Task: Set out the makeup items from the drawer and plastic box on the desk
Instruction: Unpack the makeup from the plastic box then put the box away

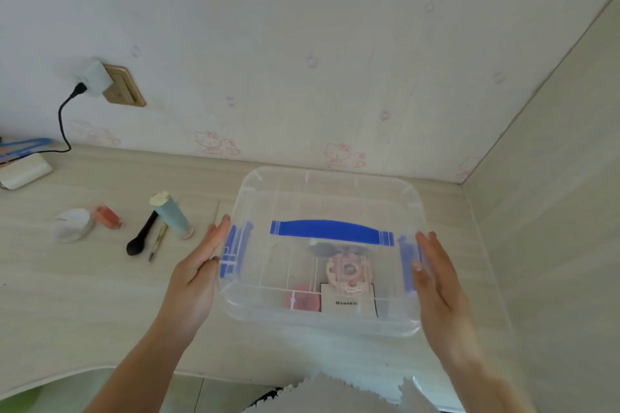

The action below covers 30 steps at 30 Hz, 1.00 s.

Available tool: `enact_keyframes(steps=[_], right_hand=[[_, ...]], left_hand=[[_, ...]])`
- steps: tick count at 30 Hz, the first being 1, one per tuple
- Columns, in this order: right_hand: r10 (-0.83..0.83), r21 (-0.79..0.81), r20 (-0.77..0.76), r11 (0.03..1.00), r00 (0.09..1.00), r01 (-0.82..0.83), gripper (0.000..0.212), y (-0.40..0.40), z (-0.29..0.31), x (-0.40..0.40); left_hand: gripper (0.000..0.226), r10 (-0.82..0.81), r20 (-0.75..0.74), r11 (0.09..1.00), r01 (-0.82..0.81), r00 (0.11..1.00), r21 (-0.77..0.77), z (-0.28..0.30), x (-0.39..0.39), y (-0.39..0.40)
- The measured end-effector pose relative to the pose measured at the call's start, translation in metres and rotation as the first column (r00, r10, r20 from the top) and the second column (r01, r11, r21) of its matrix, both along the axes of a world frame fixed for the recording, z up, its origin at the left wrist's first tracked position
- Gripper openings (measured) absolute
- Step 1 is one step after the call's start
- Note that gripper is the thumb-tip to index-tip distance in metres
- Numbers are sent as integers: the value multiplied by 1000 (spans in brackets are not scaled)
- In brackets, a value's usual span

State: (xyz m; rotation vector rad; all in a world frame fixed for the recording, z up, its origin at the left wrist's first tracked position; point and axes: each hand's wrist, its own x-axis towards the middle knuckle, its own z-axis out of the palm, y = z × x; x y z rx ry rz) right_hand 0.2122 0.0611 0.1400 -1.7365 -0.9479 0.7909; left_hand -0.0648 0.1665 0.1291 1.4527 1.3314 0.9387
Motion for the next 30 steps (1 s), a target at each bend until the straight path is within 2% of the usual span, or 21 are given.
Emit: enact_keyframes(steps=[3, 6, 8, 11, 13, 14, 15, 17, 18, 20, 24, 27, 30], right_hand=[[-46, 48, -147, 997, 988, 54, 38, 16, 20, 15], [-64, 5, -242, 998, 968, 67, 27, 39, 44, 34], [-28, -12, -251, 1000, 968, 26, 21, 56, 60, 44], [-5, 14, -232, 1000, 973, 9, 45, 81, 74, 54], [-21, 64, -213, 997, 977, 36, 71, 97, 74, 62], [-37, 82, -228, 995, 973, 57, 73, 108, 74, 67], [-44, 86, -269, 994, 962, 69, 63, 114, 70, 71], [-38, 78, -319, 995, 947, 66, 34, 132, 62, 80], [-25, 70, -302, 996, 953, 48, 29, 140, 56, 84], [-4, 38, -209, 999, 978, 12, 23, 155, 42, 90], [-37, -118, 89, 992, 995, 47, 21, 183, 13, 103], [-44, -177, 156, 982, 987, 71, 10, 206, -12, 113], [-47, -230, 171, 969, 984, 87, 11, 223, -34, 119]], left_hand=[[61, -25, 29, 994, 21, 999, 111, 18, 3, 19], [77, -65, -111, 956, 93, 992, 277, 33, 4, 44], [70, -20, -175, 910, 90, 984, 404, 39, 7, 62], [27, 47, -124, 905, 10, 991, 425, 45, 16, 86], [28, 133, -118, 904, -72, 984, 421, 44, 25, 105], [33, 183, -164, 898, -96, 969, 429, 44, 30, 118], [37, 215, -223, 897, -101, 951, 431, 44, 35, 126], [36, 196, -286, 921, -75, 938, 382, 42, 44, 149], [31, 174, -309, 936, -59, 935, 346, 41, 48, 160], [21, 137, -327, 963, -48, 935, 266, 35, 56, 180], [22, 86, -378, 992, -45, 922, 115, 12, 71, 208], [26, 67, -366, 997, -80, 928, -21, -6, 78, 227], [25, 40, -363, 990, -88, 931, -115, -21, 81, 241]])
